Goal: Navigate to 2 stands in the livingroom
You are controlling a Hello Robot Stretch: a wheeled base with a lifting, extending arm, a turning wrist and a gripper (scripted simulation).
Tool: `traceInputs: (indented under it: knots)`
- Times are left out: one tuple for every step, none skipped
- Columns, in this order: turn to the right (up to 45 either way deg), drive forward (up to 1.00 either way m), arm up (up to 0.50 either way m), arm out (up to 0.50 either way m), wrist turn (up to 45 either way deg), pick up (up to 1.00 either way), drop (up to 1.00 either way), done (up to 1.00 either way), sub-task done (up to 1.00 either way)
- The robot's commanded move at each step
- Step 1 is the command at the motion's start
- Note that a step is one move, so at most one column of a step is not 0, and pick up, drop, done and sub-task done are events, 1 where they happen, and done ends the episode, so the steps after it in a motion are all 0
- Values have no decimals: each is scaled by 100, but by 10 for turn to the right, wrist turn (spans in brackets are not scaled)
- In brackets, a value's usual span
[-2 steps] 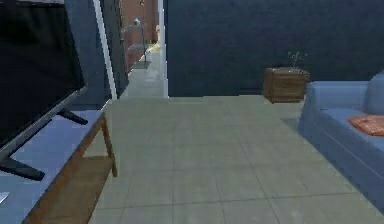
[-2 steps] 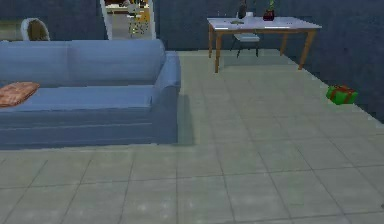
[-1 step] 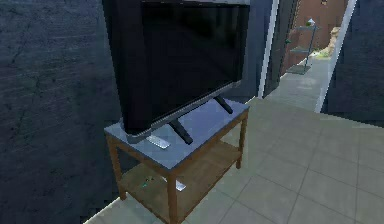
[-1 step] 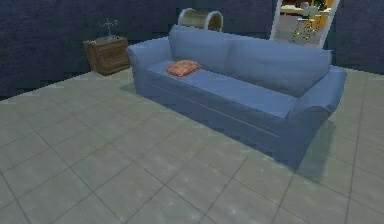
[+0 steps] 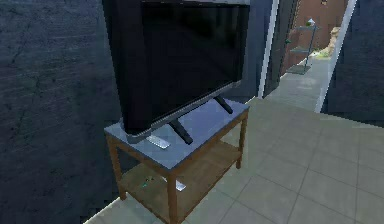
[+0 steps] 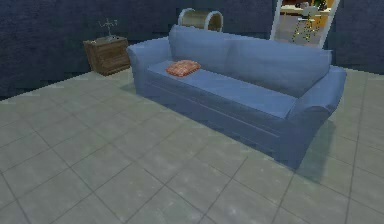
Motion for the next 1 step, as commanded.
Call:
traceInputs:
  knots:
    - [450,0,0,0,0,0,0,0,0]
